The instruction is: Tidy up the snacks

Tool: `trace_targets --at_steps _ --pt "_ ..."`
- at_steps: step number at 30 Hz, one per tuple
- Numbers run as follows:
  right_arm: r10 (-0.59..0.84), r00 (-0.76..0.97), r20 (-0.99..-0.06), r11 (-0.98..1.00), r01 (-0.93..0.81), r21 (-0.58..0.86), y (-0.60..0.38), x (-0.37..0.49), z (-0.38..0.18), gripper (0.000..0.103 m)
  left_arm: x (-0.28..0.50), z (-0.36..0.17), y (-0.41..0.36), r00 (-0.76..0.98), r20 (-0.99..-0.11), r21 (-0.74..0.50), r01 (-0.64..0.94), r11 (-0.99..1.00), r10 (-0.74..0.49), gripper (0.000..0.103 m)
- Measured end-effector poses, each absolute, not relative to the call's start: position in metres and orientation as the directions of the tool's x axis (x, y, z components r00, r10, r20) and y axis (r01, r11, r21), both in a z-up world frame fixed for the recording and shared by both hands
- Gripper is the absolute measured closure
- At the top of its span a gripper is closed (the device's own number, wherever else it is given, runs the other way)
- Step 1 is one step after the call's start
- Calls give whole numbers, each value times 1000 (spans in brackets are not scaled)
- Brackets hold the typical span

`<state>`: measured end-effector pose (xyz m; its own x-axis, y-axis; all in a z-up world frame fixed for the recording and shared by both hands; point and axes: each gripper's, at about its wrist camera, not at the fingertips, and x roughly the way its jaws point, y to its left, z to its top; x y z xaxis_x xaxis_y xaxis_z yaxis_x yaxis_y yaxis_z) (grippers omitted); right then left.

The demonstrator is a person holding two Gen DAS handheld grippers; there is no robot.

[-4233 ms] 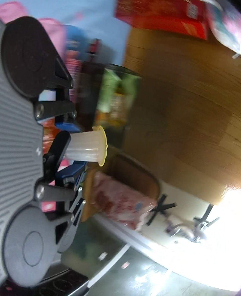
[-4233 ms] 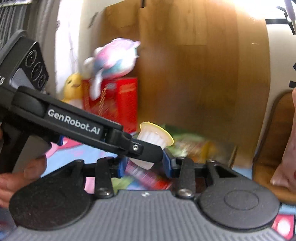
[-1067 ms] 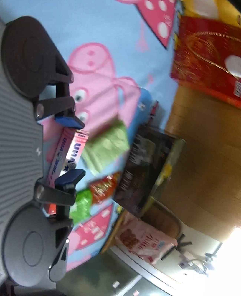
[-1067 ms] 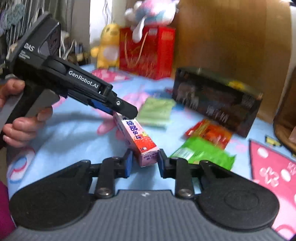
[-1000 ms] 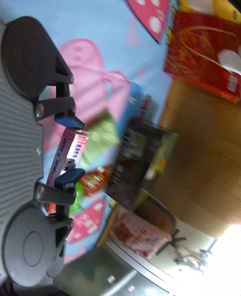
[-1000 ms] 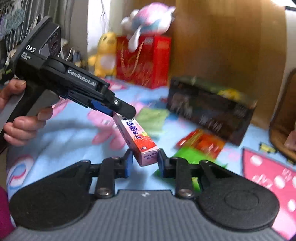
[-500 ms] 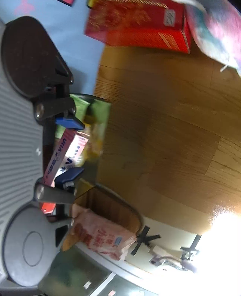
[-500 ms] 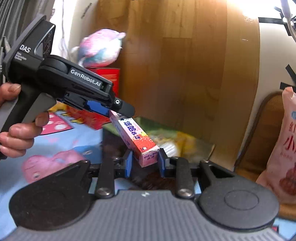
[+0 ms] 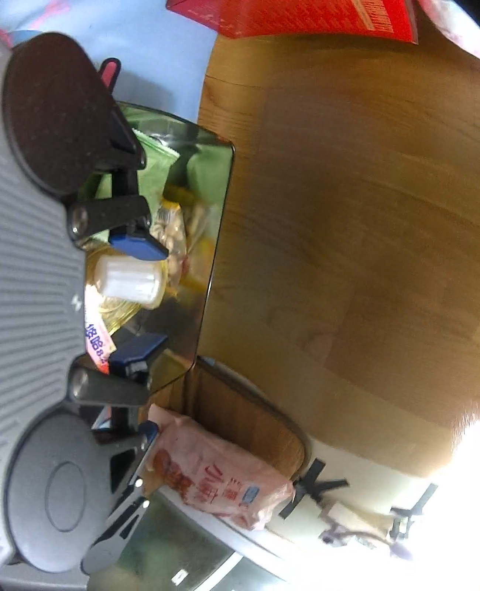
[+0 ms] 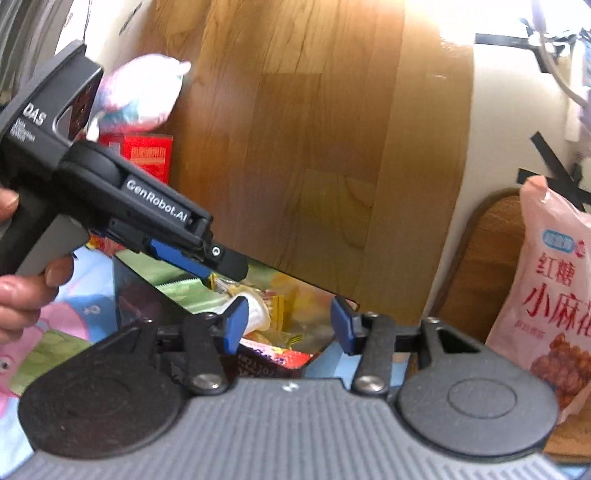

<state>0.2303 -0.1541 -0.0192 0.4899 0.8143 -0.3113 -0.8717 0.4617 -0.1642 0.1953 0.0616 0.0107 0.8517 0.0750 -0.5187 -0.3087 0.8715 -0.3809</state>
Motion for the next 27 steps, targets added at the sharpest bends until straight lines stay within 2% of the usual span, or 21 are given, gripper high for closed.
trace_targets --at_steps 4,6,10,11,13,15,17,23,24,27 --pt "851 423 -310 438 -899 -24 -184 225 -15 51 162 24 58 879 -472 -400 -276 874 62 58" --pt "864 355 -357 416 -903 107 -197 227 -21 51 142 25 56 884 -465 -418 -275 866 56 57" --pt "843 189 -504 409 -833 373 -204 244 -54 52 115 7 46 860 -511 -479 -272 835 -13 57" --pt "831 155 -534 428 -791 437 -202 252 -63 56 112 -1 42 853 -520 -497 -272 824 -32 57" --pt "834 98 -543 435 -722 538 -201 263 -75 60 107 -13 36 842 -537 -516 -282 809 -48 58" --pt "843 76 -533 433 -683 588 -201 268 -77 61 99 -25 34 837 -545 -533 -307 789 -43 58" --pt "842 40 -537 422 -670 611 -197 268 -77 66 83 -30 40 843 -538 -563 -338 754 -24 58" --pt "864 18 -504 344 -751 563 -189 244 -62 65 29 -32 69 830 -547 -570 -463 679 107 57" --pt "861 47 -506 353 -771 530 -188 241 -59 65 25 -33 72 825 -554 -569 -473 673 112 57" --pt "814 320 -485 479 -842 249 -185 214 -40 64 19 -38 74 819 -563 -572 -482 664 110 57"
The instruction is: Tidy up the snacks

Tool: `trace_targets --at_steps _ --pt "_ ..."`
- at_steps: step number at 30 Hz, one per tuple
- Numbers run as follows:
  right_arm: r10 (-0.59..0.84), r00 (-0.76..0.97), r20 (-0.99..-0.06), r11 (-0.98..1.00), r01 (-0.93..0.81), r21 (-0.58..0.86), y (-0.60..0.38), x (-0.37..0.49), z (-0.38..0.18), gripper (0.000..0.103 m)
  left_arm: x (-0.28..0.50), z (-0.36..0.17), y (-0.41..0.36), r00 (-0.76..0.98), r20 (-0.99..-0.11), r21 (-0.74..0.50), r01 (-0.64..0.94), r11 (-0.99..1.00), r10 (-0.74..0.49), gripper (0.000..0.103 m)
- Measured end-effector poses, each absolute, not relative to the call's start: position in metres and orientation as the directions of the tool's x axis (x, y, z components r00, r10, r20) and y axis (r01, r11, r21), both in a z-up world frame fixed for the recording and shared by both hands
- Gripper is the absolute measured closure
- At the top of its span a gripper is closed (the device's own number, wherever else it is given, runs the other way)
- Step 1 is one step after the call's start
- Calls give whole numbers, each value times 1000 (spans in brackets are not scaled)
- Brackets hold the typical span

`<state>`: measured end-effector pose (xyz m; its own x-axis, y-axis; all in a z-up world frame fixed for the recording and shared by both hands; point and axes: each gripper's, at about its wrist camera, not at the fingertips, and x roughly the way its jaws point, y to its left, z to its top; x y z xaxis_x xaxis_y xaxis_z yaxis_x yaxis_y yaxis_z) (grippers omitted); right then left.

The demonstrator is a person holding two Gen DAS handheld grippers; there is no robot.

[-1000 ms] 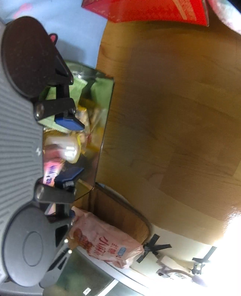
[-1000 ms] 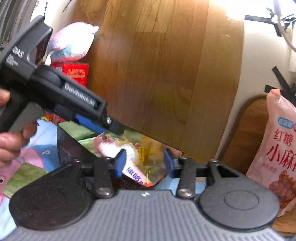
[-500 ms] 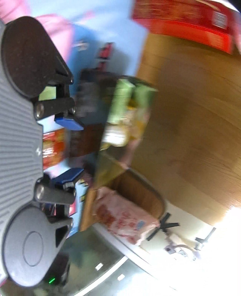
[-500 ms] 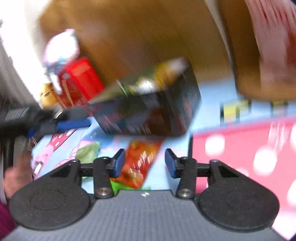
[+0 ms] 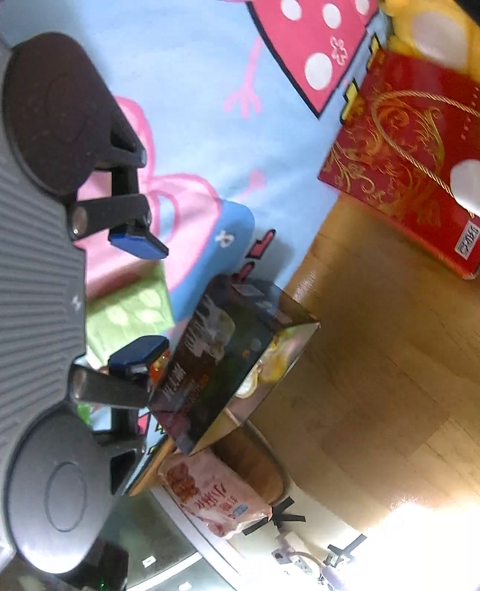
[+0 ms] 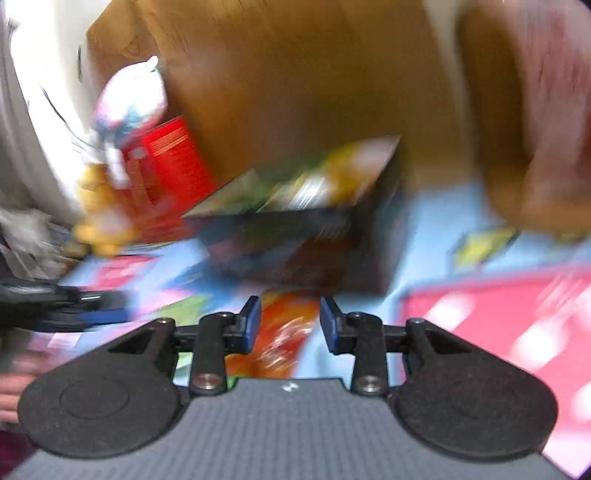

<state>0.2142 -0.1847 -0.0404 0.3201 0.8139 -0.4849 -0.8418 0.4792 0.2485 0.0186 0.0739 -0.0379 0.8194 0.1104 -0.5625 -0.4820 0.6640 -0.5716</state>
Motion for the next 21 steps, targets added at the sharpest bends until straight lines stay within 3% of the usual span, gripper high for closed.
trace_targets --at_steps 4,7,10,13,15,18,21 --pt "864 210 -458 362 -891 275 -175 196 -32 62 26 -45 67 824 -561 -581 -455 675 73 57" --pt "854 89 -512 238 -943 233 -149 169 -40 54 32 -49 63 825 -562 -586 -441 679 51 47" --pt "811 37 -583 150 -978 146 -121 142 -56 50 37 -54 60 817 -575 -583 -439 683 34 47" --pt "775 46 -630 102 -993 53 -101 125 -72 48 40 -60 56 814 -580 -585 -428 689 13 56" --pt "785 61 -617 96 -995 23 -96 116 -74 50 42 -60 51 810 -586 -562 -438 702 36 58" --pt "795 89 -601 104 -995 -10 -100 110 -71 62 43 -57 49 802 -595 -543 -447 711 50 58" --pt "820 107 -563 123 -992 -11 -114 114 -63 64 43 -50 48 820 -571 -569 -417 709 25 58"
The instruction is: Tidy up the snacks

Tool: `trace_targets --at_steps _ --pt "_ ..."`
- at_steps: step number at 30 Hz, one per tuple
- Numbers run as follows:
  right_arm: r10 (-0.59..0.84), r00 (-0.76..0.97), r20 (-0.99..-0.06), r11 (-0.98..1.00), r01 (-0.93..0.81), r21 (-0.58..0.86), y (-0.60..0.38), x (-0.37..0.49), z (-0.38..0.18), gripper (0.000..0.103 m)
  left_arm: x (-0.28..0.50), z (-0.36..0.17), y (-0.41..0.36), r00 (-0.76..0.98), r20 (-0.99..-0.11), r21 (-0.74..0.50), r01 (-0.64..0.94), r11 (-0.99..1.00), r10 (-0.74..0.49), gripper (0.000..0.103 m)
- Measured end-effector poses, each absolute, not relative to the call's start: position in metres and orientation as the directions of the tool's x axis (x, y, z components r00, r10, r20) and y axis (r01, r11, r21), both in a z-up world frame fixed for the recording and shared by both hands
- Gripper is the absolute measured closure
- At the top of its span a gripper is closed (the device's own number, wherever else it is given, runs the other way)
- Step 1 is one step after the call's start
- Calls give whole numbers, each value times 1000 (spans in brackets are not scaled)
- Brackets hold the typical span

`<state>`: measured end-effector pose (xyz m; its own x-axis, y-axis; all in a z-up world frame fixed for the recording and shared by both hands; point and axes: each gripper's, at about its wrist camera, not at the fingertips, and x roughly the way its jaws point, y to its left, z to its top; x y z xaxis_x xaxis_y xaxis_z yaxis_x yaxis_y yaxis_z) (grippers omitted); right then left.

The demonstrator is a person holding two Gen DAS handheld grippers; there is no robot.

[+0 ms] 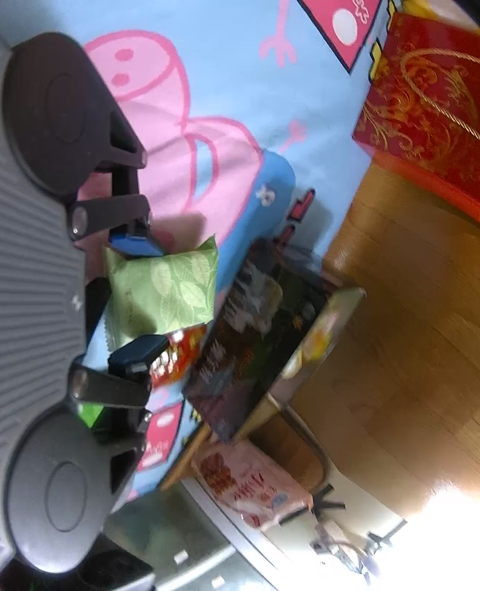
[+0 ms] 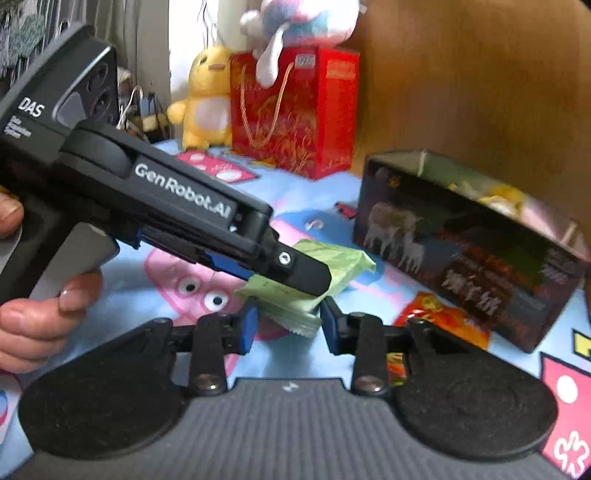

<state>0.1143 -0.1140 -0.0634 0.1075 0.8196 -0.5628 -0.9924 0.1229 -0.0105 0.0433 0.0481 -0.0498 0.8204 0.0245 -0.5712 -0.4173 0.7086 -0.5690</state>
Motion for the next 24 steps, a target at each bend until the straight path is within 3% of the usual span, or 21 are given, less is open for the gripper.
trace_targets --at_steps 11,16,20,24 --pt "885 276 -376 270 -960 -70 -118 163 -17 64 103 23 43 884 -464 -445 -291 847 60 59" --pt "873 288 -393 298 -954 -35 -86 208 -15 64 145 26 65 876 -474 -429 -320 845 91 58" --pt "856 277 -437 298 -954 -21 -69 226 -22 55 164 16 79 850 -514 -420 -370 829 119 55" --pt "865 296 -406 330 -944 14 -94 230 -17 54 151 18 75 862 -493 -421 -356 835 118 53"
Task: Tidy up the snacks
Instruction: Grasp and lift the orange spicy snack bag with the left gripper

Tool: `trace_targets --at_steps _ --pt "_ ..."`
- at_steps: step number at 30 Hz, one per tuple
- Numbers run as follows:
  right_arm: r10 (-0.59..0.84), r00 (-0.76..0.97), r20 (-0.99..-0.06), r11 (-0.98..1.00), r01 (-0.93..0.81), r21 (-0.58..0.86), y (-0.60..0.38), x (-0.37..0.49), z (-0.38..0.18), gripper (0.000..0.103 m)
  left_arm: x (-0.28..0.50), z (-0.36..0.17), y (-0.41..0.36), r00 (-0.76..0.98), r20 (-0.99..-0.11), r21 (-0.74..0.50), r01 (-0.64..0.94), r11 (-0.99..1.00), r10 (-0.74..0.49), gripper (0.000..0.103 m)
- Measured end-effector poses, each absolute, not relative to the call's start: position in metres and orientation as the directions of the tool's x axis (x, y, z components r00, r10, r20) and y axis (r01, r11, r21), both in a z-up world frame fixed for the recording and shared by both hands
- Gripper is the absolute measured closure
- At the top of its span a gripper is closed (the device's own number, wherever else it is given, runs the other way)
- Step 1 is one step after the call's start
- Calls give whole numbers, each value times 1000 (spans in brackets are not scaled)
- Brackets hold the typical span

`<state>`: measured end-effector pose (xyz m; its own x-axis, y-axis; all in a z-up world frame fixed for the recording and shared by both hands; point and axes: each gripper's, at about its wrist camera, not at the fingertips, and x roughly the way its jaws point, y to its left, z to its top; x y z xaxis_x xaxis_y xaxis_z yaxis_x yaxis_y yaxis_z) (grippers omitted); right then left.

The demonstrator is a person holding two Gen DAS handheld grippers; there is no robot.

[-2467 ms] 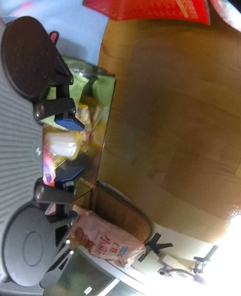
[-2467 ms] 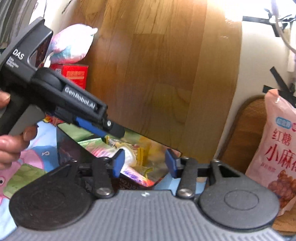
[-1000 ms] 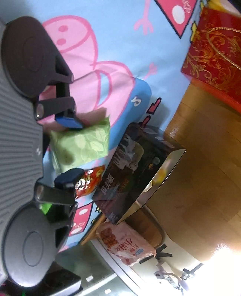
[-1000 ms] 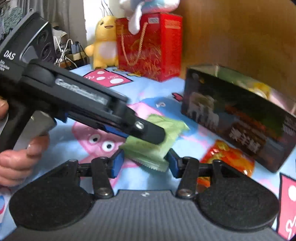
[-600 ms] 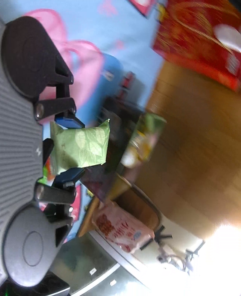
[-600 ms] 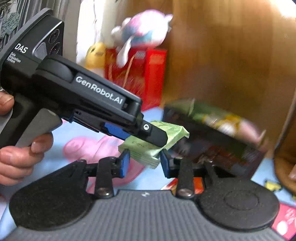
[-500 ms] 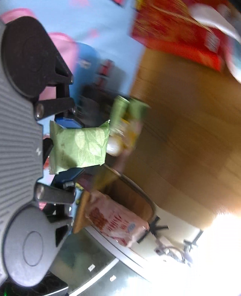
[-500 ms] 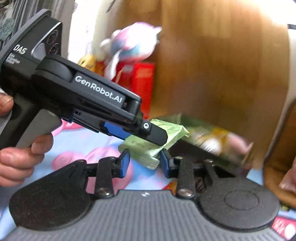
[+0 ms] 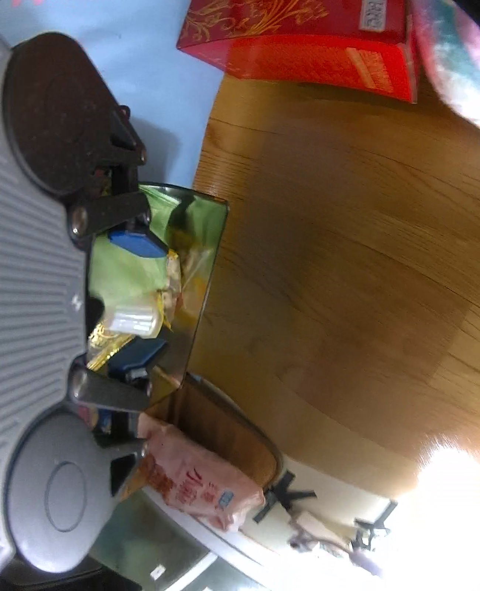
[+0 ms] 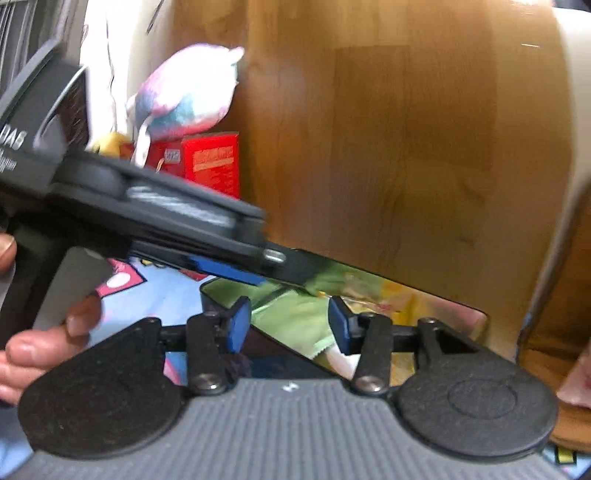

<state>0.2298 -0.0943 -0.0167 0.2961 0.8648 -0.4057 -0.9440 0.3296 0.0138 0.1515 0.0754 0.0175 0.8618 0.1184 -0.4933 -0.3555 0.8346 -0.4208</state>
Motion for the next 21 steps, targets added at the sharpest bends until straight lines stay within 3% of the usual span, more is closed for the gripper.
trace_targets --at_steps 5,12,16,18,20,21 --pt "881 250 -403 367 -897 247 -167 250 -18 54 109 24 61 897 -432 -462 -310 831 94 53" --pt "812 152 -563 470 -742 479 -202 267 -73 55 112 -40 27 825 -559 -580 -320 749 -81 53" --pt "848 82 -524 433 -677 595 -200 268 -78 58 120 -59 18 802 -584 -612 -331 718 -128 50" --pt "862 47 -504 408 -655 637 -196 266 -81 64 122 -61 16 809 -571 -628 -319 710 -142 48" --pt "862 -29 -506 385 -613 690 -185 269 -88 82 121 -65 17 812 -565 -638 -320 700 -144 51" --pt "867 -52 -495 375 -585 719 -182 268 -91 84 121 -64 18 814 -565 -637 -324 700 -137 52"
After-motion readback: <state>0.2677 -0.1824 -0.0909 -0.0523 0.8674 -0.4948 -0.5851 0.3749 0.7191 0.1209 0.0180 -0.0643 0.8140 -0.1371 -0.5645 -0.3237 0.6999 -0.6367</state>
